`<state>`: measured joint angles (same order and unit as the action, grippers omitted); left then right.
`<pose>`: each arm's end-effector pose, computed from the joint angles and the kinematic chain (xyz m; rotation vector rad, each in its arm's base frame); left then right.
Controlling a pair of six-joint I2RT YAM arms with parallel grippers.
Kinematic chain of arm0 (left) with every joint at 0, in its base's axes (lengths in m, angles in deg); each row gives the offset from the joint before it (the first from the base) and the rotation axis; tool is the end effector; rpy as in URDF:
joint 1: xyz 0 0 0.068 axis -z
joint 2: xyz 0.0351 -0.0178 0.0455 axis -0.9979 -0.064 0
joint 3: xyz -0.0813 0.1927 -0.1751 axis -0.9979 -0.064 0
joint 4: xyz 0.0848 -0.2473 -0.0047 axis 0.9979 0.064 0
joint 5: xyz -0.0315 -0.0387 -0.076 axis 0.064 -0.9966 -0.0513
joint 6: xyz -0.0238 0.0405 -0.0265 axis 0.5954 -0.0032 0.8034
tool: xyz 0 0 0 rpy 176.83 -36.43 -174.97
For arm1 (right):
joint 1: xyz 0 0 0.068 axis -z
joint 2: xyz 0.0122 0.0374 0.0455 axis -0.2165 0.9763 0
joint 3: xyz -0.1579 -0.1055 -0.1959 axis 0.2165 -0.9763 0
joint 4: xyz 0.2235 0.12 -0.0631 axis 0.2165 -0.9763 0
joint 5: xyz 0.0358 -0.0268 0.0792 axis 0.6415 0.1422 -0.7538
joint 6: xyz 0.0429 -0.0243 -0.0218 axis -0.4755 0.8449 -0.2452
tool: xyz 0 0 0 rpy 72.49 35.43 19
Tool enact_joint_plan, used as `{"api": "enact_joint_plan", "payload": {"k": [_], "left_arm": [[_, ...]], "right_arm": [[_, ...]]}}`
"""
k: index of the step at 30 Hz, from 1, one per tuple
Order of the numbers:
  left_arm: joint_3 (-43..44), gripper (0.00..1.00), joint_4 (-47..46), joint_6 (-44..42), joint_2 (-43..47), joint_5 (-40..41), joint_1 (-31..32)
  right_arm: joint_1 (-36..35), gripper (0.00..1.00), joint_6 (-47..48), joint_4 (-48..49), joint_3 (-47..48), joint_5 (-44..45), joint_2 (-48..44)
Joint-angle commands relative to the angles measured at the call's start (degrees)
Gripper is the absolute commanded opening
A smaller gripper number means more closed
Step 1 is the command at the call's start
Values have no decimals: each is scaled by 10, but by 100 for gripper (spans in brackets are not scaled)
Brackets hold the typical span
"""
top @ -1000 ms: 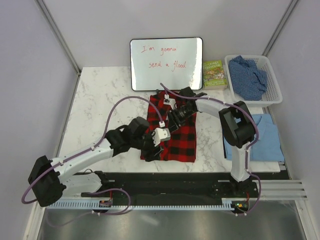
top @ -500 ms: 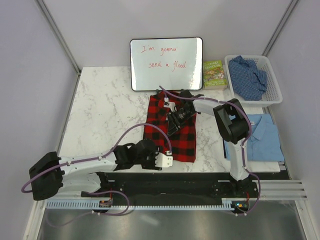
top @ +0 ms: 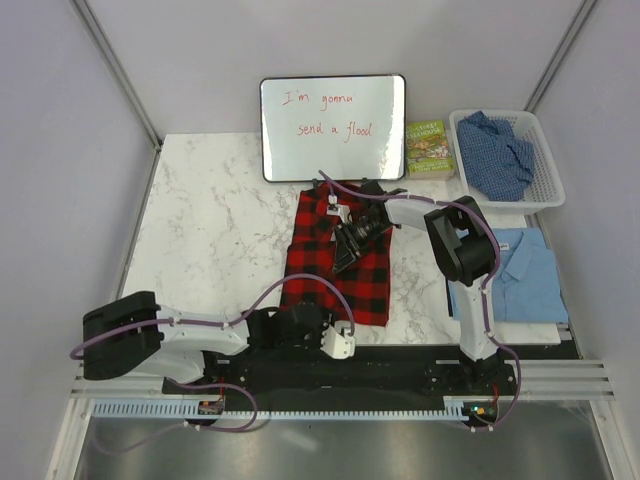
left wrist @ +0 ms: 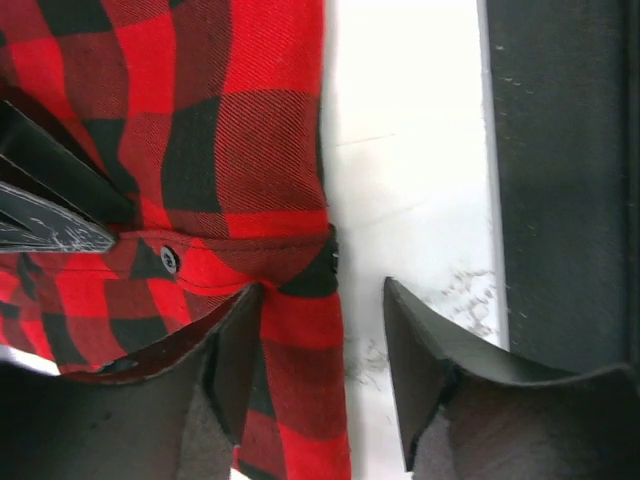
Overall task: Fold and stack the long sleeve shirts
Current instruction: Fold the shirt
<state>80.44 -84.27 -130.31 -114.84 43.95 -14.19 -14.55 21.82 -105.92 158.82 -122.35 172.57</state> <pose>0.0747 -0.2169 0.1452 1.8969 1.3322 -0.1237 0.3531 0.2126 0.1184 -0.9563 2.5975 1.4426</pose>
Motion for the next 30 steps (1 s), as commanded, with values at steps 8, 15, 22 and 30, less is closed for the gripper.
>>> {"api": "enact_joint_plan", "payload": {"k": [8, 15, 22, 30], "left_arm": [[14, 16, -19, -49, -29, 27, 17], [113, 2, 272, 48, 77, -59, 70], [214, 2, 427, 139, 120, -151, 84], [358, 2, 514, 141, 63, -220, 17]], "right_arm": [[-20, 42, 26, 40, -53, 28, 12], [-47, 48, 5, 57, -120, -8, -67], [-35, 82, 40, -28, -34, 31, -152], [33, 98, 116, -112, 152, 91, -53]]}}
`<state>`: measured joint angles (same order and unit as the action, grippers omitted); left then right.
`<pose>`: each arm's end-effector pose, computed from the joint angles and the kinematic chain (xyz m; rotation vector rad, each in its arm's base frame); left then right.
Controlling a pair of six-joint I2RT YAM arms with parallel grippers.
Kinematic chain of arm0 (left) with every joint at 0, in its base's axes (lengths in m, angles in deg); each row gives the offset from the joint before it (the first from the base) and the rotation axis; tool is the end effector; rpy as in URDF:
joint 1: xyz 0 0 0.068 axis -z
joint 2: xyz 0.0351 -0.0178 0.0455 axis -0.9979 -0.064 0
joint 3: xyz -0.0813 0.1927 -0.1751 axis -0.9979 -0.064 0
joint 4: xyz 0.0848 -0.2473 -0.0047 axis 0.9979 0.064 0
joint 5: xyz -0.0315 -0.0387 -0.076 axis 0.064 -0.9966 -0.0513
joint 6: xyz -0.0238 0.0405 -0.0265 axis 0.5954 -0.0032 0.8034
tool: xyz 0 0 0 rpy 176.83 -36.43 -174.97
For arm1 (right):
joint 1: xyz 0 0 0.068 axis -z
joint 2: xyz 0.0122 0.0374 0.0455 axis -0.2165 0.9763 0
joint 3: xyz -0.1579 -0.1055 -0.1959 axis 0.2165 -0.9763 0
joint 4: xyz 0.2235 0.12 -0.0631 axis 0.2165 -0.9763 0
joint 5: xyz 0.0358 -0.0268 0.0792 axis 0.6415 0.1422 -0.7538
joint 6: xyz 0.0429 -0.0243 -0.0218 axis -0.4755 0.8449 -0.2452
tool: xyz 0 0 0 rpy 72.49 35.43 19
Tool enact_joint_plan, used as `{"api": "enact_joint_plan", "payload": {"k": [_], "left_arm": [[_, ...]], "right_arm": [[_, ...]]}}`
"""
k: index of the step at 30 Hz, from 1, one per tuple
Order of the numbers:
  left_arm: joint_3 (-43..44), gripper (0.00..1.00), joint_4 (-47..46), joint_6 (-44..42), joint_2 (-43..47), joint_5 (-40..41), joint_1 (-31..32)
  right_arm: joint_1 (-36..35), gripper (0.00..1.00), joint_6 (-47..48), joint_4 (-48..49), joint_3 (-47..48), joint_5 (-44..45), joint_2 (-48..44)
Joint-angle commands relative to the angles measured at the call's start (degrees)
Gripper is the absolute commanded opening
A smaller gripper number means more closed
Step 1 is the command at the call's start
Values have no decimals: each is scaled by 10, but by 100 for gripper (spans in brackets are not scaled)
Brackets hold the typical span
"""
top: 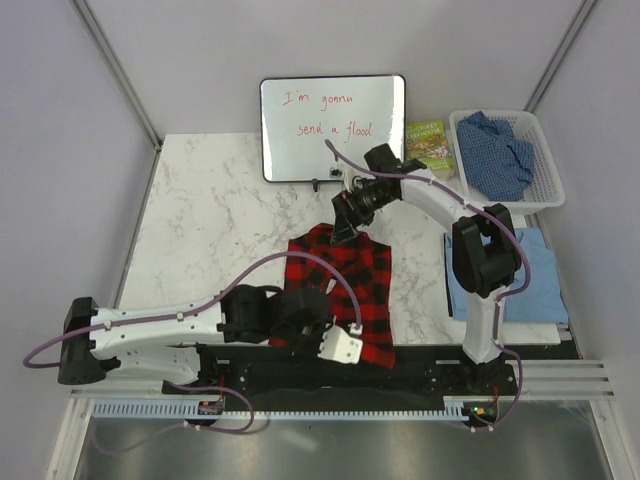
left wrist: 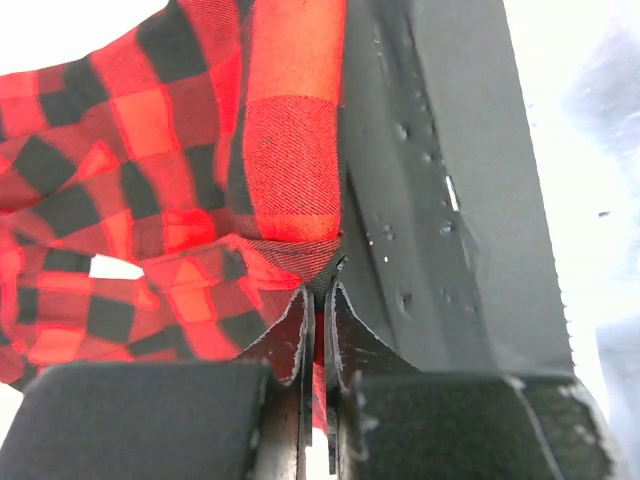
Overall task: Fold and stack the long sleeve shirts
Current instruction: Fold the shirt
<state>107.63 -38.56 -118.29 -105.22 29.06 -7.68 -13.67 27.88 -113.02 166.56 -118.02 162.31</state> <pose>0.0392 -0.2189 0.2698 2.0858 1.4567 -0.5172 0.3597 0.2070 0.2194 -1.1022 2.3514 1.2525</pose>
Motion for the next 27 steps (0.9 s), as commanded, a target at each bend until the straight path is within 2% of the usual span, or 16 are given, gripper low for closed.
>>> {"api": "enact_joint_plan", "payload": {"k": [1, 4, 7, 11, 12, 13, 15, 16, 19, 23, 27], "left_arm": [[97, 2, 59, 13, -44, -77, -66], [140, 2, 60, -34, -88, -103, -134], [179, 2, 52, -83, -139, -127, -198], [237, 2, 30, -162, -215, -155, -284], [245, 2, 26, -174, -228, -160, -296], [251, 2, 22, -182, -257, -164, -318], [265, 2, 17, -210, -285, -173, -337], [268, 2, 0, -218, -297, -173, -355], [261, 2, -63, -244, -335, -162, -379], [250, 2, -115, -249, -374, -143, -390], [212, 2, -127, -236, -353, -171, -388]], "right_arm": [[26, 98, 59, -42, 85, 60, 60], [32, 95, 69, -41, 121, 91, 103], [42, 88, 58, -30, 147, 96, 143], [40, 69, 63, -26, 150, 56, 183], [39, 66, 63, -27, 150, 52, 187], [36, 57, 64, -27, 150, 51, 190], [36, 51, 69, -26, 144, 48, 192], [35, 45, 73, -26, 140, 45, 191], [32, 39, 90, -26, 116, 34, 180], [26, 37, 111, -37, 92, 20, 169], [17, 34, 125, -42, 55, 5, 144]]}}
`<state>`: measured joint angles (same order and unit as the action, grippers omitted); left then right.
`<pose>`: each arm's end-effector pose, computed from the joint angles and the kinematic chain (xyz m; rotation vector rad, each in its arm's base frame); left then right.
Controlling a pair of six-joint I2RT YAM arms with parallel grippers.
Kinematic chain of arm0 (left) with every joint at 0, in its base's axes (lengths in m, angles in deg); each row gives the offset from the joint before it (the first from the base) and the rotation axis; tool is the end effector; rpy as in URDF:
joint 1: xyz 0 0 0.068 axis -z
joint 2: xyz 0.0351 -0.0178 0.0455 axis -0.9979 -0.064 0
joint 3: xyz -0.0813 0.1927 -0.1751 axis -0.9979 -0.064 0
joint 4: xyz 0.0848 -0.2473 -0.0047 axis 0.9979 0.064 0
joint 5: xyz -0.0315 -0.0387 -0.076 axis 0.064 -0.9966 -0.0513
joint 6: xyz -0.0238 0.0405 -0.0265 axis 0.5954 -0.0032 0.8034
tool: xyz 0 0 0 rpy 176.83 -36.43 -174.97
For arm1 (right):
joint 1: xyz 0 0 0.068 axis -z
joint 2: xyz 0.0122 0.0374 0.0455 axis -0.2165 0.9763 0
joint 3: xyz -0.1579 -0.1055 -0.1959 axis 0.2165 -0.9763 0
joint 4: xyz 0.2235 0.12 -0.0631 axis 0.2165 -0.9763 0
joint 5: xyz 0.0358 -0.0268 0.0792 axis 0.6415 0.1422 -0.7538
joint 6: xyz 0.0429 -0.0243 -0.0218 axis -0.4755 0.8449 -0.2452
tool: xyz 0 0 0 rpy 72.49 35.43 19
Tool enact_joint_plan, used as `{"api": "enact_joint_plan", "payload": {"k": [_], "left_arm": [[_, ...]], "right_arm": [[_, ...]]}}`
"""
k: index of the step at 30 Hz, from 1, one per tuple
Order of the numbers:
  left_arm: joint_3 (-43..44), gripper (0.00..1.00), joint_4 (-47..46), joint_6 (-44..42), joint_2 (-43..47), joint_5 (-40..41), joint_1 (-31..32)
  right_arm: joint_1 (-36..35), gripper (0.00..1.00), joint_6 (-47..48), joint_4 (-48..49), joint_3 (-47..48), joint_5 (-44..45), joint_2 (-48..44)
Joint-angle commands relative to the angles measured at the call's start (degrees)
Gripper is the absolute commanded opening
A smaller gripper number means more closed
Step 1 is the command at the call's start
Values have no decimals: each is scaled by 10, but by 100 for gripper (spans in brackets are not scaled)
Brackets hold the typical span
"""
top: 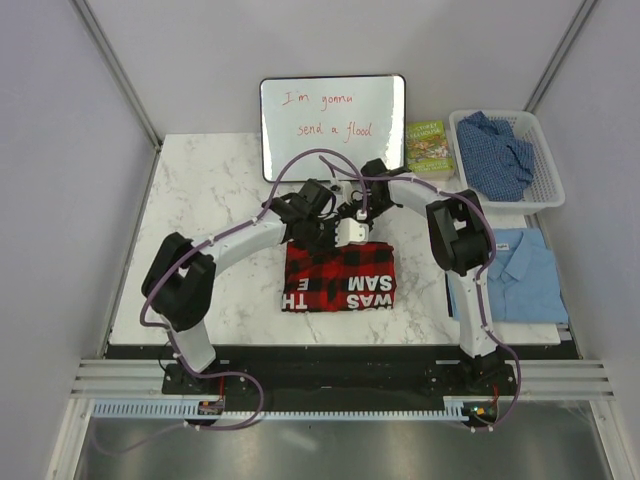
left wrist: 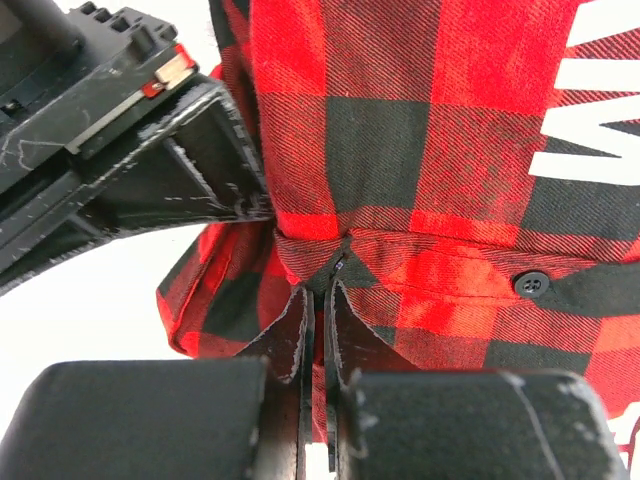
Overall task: Fold and stack the long sleeve shirts
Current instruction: Fold the shirt
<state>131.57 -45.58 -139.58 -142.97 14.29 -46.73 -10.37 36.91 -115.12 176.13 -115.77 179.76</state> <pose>0.2796 -0.2488 0.2263 1.8874 1.6965 -0.4282 0.4107 0.2017 0.1360 -1.1592 2.4337 1.1904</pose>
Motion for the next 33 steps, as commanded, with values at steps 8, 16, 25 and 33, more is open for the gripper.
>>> {"api": "enact_joint_plan", "payload": {"k": [8, 16, 25, 33], "left_arm": [[-128, 2, -58, 13, 87, -18, 31], [-154, 2, -70, 16, 103, -22, 35], [-124, 2, -56, -11, 104, -9, 35], [-94, 2, -55, -23, 96, 8, 30]], "right_arm": [[-34, 44, -5, 12, -146, -43, -105], [0, 65, -13, -22, -34, -37, -89], [-16, 46, -24, -29, 29, -41, -28], [-33, 28, 26, -45, -19, -21, -10]]}}
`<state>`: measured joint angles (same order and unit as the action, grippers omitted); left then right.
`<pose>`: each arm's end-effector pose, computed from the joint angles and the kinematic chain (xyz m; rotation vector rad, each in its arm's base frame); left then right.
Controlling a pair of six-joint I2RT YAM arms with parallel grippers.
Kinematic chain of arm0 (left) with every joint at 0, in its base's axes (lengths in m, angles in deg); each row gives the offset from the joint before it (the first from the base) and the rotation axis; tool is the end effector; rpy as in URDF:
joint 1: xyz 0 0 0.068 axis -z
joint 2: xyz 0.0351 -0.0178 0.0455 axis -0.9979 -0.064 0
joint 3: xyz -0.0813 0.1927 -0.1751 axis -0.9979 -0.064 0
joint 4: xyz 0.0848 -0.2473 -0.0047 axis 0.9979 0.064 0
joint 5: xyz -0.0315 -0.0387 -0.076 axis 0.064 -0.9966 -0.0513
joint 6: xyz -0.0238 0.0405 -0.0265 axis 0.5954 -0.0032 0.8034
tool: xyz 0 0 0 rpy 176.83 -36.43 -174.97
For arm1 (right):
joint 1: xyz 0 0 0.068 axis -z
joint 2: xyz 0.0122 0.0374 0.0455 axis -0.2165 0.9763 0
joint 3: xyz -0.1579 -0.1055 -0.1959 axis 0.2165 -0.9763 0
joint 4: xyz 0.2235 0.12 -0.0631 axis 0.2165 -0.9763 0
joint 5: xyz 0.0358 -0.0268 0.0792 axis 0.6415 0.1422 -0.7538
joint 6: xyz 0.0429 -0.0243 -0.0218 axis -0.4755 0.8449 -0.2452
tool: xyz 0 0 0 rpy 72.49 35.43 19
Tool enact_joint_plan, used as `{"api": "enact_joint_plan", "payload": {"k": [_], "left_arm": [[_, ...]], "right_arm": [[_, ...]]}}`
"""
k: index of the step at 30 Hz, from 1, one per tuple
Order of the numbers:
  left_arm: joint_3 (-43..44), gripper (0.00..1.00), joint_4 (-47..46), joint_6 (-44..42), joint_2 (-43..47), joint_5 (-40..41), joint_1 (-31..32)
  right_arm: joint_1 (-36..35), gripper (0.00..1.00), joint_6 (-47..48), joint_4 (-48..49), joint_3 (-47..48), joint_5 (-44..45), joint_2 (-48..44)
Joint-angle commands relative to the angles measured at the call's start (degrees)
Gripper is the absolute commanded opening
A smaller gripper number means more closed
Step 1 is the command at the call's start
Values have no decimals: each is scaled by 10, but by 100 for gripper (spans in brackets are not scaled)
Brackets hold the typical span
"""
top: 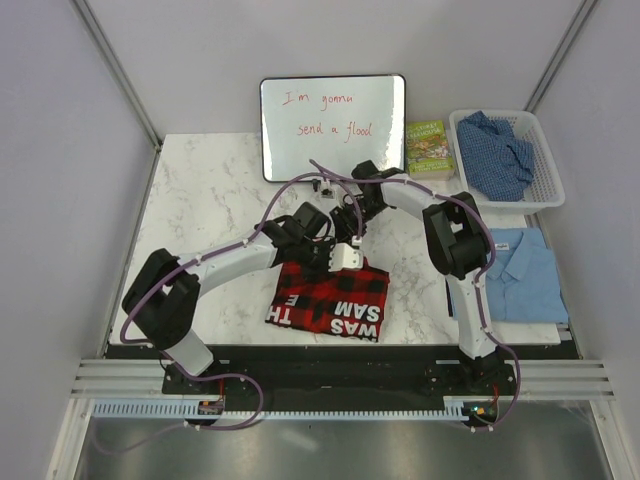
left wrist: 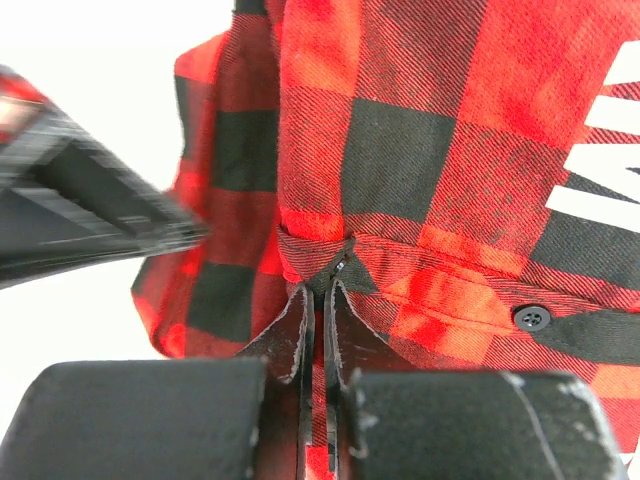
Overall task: Fold and stack the long sleeve shirts
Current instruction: Fold the shirt
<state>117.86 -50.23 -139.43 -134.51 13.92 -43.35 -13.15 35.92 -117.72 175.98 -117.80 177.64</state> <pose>0.2309 -0.2338 0.2083 1.9455 1.6526 -0.4632 0.3946 0.2195 0.1514 -1.2013 2.4255 1.2613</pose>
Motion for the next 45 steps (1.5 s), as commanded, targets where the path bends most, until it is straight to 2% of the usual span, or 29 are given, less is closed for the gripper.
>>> {"api": "enact_joint_plan", "payload": {"k": [1, 6, 10, 18, 20, 21, 23, 28, 30, 32, 33, 35, 38, 40, 45], "left_arm": [[49, 2, -7, -31, 7, 13, -4], [93, 2, 0, -46, -15, 15, -19], [116, 2, -6, -63, -37, 18, -30], [118, 2, -35, -74, -74, 31, -37], [113, 8, -39, -66, -75, 27, -37], [113, 20, -41, -63, -74, 25, -37], [116, 29, -39, -47, -65, 21, -37], [124, 54, -6, 0, 9, 10, -39], [133, 56, 37, 26, 23, -1, -54], [142, 60, 61, 52, 34, -19, -70], [144, 61, 85, 72, 34, -25, -90], [146, 61, 96, 97, 23, -44, -113], [162, 62, 118, 157, -16, -76, -156], [179, 63, 118, 191, -40, -85, -178], [240, 64, 125, 231, -129, -121, -198]], "right_arm": [[-6, 27, 39, -20, -23, -3, 13], [-6, 22, 50, -27, -22, 0, 14], [-6, 21, 56, -32, -18, -6, 13], [-6, 19, 63, -38, -17, -2, 14], [-5, 20, 63, -38, -13, 3, 15], [-3, 21, 63, -38, -9, 9, 15], [0, 23, 60, -38, 9, 19, 19], [23, 35, 62, -46, 95, 78, 22], [40, 38, 55, -49, 144, 94, 21], [53, 47, 42, -53, 175, 116, 17], [68, 48, 35, -56, 196, 119, 8], [82, 55, 21, -59, 199, 116, -12], [97, 57, 14, -79, 143, 88, -84], [98, 56, 13, -81, 51, 67, -156], [91, 39, 23, -100, -135, 13, -257]]}}
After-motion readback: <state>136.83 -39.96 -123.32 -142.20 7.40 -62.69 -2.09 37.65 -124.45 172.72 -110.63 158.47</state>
